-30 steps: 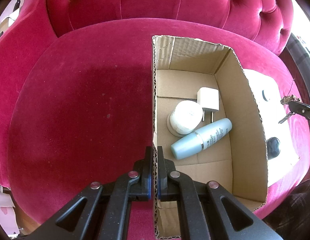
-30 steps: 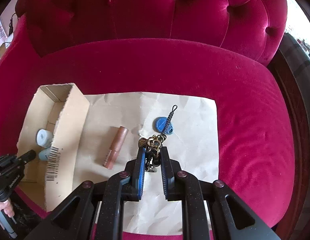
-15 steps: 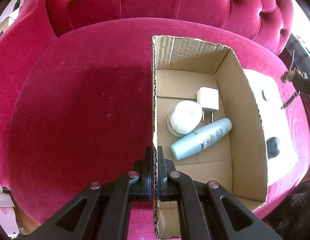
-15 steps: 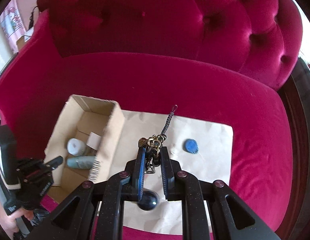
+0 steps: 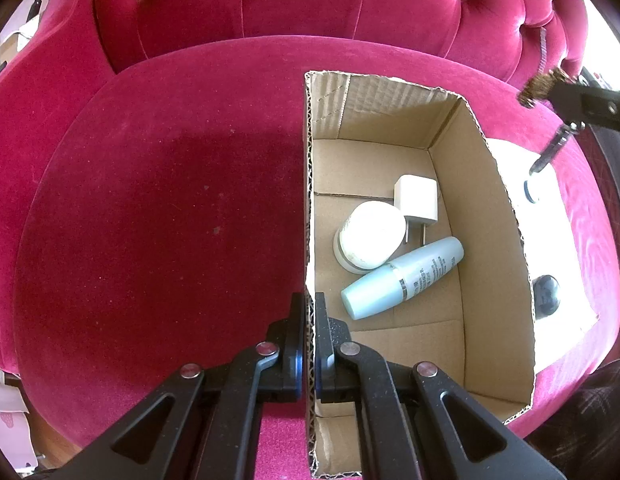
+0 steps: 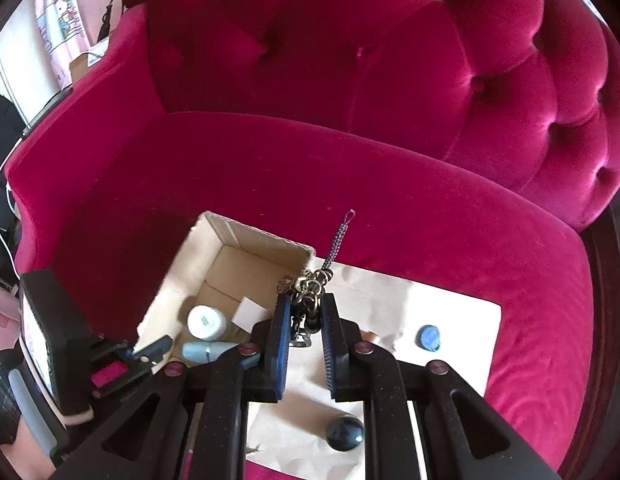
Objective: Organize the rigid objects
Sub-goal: 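Lift the keychain into the box and release it with the right tool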
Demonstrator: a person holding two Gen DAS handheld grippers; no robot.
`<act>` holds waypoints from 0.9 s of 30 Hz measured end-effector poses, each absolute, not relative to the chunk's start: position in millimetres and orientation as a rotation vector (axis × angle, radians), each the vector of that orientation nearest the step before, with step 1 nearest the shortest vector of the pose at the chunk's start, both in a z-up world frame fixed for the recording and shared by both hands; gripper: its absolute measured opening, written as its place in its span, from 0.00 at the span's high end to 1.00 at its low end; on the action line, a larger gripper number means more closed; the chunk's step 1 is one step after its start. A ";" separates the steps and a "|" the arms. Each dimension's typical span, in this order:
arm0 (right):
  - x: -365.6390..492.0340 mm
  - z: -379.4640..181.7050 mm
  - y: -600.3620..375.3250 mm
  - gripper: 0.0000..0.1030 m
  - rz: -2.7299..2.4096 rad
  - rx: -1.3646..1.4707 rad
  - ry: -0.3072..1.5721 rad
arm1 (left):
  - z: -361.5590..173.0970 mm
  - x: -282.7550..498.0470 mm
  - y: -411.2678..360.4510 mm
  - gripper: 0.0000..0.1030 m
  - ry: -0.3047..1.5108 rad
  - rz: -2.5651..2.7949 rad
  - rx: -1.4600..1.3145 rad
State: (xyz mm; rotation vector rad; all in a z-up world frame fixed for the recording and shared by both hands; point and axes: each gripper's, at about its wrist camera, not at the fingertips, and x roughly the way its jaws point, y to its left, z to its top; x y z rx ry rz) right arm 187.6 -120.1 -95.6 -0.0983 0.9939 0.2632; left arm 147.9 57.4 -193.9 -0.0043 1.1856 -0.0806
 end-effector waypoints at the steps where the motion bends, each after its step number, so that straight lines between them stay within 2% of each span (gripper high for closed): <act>1: 188.7 -95.7 -116.7 0.86 0.268 -0.101 0.993 | -193.7 147.9 57.3 0.97 1.186 -0.080 -0.004; 27: 212.5 -124.6 -72.7 0.86 0.374 -0.107 1.052 | -194.7 147.9 56.8 0.97 1.186 -0.080 -0.006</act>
